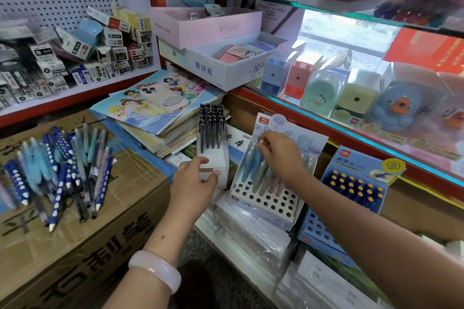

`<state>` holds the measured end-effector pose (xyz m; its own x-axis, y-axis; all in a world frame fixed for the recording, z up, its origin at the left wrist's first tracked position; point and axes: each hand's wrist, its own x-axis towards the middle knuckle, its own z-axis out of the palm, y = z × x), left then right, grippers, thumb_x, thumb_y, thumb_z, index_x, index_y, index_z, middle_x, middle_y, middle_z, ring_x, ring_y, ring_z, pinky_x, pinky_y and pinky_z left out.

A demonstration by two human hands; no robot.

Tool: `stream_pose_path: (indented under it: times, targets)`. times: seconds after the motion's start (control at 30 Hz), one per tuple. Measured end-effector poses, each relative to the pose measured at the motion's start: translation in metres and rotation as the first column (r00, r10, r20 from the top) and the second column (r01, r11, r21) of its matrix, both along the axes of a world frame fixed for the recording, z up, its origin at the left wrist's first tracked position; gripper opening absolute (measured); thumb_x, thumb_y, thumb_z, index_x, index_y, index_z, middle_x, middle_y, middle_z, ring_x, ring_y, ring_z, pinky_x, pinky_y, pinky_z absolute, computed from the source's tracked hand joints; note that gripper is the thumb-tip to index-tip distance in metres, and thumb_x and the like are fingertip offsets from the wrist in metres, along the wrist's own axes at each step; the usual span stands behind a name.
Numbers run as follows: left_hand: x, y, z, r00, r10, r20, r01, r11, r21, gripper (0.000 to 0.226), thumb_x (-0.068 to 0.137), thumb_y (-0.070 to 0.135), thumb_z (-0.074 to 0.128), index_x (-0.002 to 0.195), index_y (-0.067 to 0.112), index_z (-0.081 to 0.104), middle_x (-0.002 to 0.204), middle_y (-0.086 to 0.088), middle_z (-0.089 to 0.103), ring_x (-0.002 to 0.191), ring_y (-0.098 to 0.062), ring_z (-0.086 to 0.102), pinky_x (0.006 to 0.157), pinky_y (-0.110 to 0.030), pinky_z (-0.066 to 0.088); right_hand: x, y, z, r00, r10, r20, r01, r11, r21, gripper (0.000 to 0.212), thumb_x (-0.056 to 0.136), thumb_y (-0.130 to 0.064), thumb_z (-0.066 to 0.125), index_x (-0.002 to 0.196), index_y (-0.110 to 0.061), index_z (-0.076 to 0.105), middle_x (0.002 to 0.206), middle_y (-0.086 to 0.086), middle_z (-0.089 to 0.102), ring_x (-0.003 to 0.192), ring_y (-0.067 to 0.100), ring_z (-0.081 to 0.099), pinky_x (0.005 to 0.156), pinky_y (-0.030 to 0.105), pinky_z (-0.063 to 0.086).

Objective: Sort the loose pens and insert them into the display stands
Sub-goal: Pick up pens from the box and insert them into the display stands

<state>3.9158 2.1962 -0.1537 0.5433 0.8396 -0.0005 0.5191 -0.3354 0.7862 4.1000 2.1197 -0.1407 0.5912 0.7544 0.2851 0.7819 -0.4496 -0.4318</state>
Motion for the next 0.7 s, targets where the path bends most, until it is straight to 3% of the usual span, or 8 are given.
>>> stream_pose_path:
  times: [0.17, 0.33, 0.7]
  targets:
    - [0.0001, 0.0013, -0.0010, 1.000, 0.001, -0.030, -0.001, 1.000, 0.019, 0.035, 0.091, 0.033, 0.052, 0.125, 0.022, 0.049, 0.131, -0.006, 0.044, 0.124, -0.023, 0.039, 0.101, -0.039, 0.034, -0.0038, 0.0031, 0.0041, 0.999, 0.028, 0.021, -0.028, 1.000, 0.003, 0.022, 0.095, -0.022, 0.050, 0.111, -0.012, 0.062, 0.106, 0.009, 0.063, 0.098, 0.019, 0.054, 0.084, 0.029, 0.042]
    - [0.0006, 0.0008, -0.0002, 1.000, -0.007, -0.031, 0.008, 1.000, 0.017, 0.035, 0.092, 0.032, 0.052, 0.125, 0.023, 0.048, 0.131, -0.005, 0.043, 0.125, -0.022, 0.037, 0.099, -0.035, 0.033, -0.0031, 0.0042, 0.0023, 1.000, 0.025, 0.005, -0.025, 0.999, 0.020, 0.021, 0.095, -0.021, 0.052, 0.108, -0.010, 0.063, 0.104, 0.008, 0.065, 0.095, 0.020, 0.057, 0.084, 0.033, 0.047]
    - [-0.0022, -0.0004, 0.0023, 0.999, -0.009, -0.038, 0.009, 1.000, -0.002, 0.034, 0.092, 0.033, 0.052, 0.125, 0.024, 0.048, 0.133, -0.005, 0.042, 0.125, -0.022, 0.036, 0.104, -0.041, 0.032, -0.0058, -0.0017, -0.0055, 0.999, 0.033, -0.015, -0.033, 0.999, -0.020, 0.019, 0.095, -0.022, 0.051, 0.108, -0.013, 0.062, 0.106, 0.006, 0.063, 0.097, 0.017, 0.054, 0.086, 0.030, 0.046]
